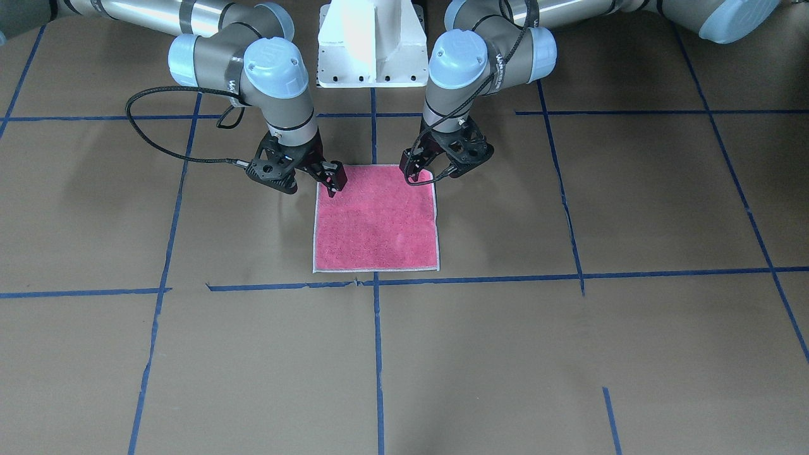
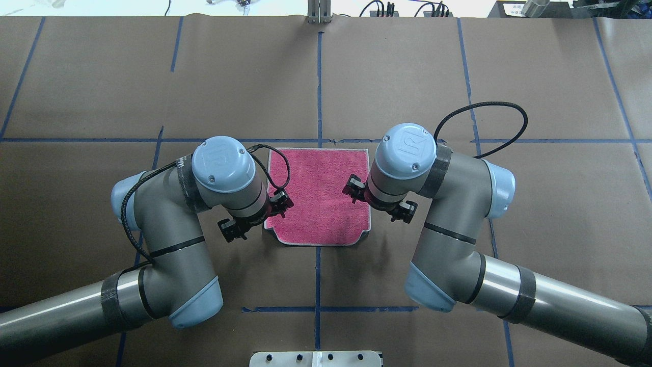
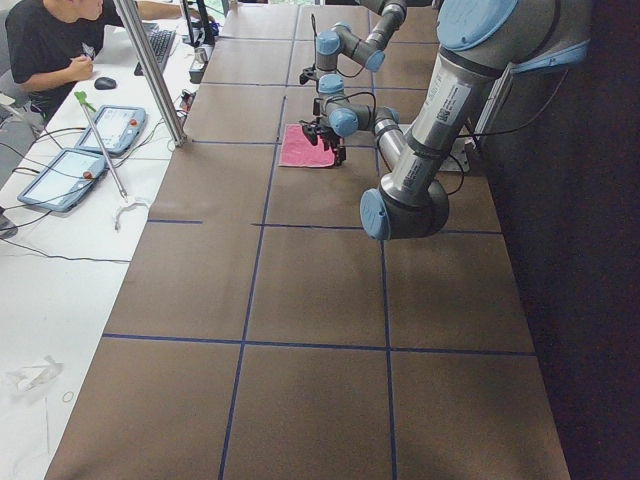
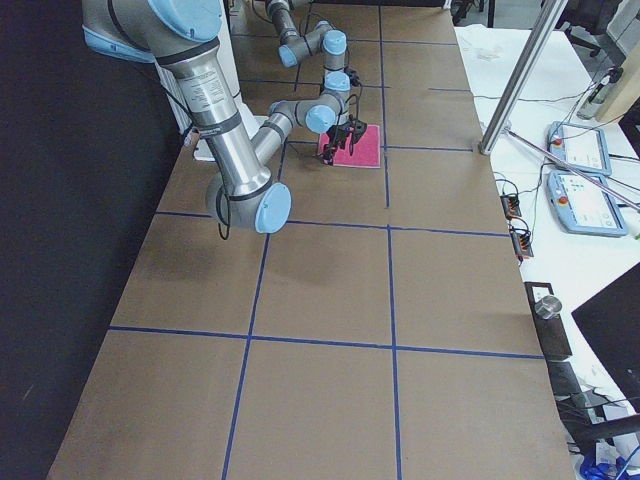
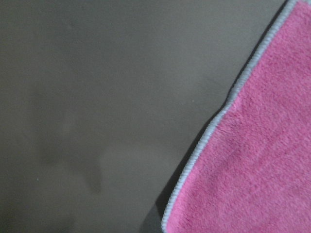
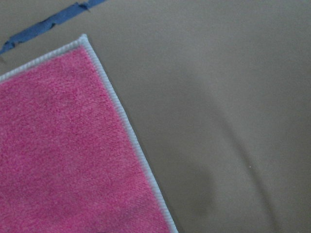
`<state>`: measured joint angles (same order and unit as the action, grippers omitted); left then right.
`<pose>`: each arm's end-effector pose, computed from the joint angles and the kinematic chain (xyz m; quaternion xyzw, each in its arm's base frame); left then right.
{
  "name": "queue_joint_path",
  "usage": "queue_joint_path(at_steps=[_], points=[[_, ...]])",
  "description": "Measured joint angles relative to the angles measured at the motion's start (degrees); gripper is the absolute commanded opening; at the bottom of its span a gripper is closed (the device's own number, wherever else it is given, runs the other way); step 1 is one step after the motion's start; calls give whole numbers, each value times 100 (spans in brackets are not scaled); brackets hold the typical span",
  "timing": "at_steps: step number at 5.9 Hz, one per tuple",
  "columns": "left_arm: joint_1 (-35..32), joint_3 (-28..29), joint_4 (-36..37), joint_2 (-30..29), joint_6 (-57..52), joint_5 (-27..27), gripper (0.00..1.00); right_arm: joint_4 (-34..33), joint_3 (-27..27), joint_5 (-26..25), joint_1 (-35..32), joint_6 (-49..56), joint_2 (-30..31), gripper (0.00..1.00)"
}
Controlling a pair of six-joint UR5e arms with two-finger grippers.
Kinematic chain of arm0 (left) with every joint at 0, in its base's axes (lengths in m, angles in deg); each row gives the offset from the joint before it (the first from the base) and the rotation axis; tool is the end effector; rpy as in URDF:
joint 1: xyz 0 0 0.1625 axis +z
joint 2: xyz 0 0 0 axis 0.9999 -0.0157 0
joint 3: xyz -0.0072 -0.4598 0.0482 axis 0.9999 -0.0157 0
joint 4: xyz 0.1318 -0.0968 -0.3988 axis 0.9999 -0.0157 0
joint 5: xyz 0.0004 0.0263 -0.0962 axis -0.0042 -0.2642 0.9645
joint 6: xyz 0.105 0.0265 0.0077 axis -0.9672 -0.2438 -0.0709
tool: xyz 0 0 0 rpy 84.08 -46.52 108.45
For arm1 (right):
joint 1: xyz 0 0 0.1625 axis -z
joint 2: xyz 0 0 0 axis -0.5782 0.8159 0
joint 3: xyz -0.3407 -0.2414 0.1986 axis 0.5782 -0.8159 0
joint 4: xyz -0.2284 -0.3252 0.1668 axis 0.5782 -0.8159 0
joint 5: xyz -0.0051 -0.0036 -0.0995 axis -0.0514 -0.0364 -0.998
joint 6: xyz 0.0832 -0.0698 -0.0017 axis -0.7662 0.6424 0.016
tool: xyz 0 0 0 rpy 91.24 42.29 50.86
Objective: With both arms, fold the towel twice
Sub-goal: 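Close both grippers on the pink towel's nearer corners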
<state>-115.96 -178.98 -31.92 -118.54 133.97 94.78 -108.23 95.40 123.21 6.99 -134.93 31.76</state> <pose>0.5942 -0.4080 0.2788 -0.1149 0.3877 -0.2415 0.8821 -0.5773 -0.4235 0.3001 -0.0794 -0.3744 0.2184 0.8977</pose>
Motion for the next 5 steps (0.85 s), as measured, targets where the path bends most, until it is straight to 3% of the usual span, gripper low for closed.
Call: queue_joint_path(at_steps=[5], points=[[108, 232, -254, 20, -10, -41, 100, 23, 392, 15, 332, -276, 336, 100]])
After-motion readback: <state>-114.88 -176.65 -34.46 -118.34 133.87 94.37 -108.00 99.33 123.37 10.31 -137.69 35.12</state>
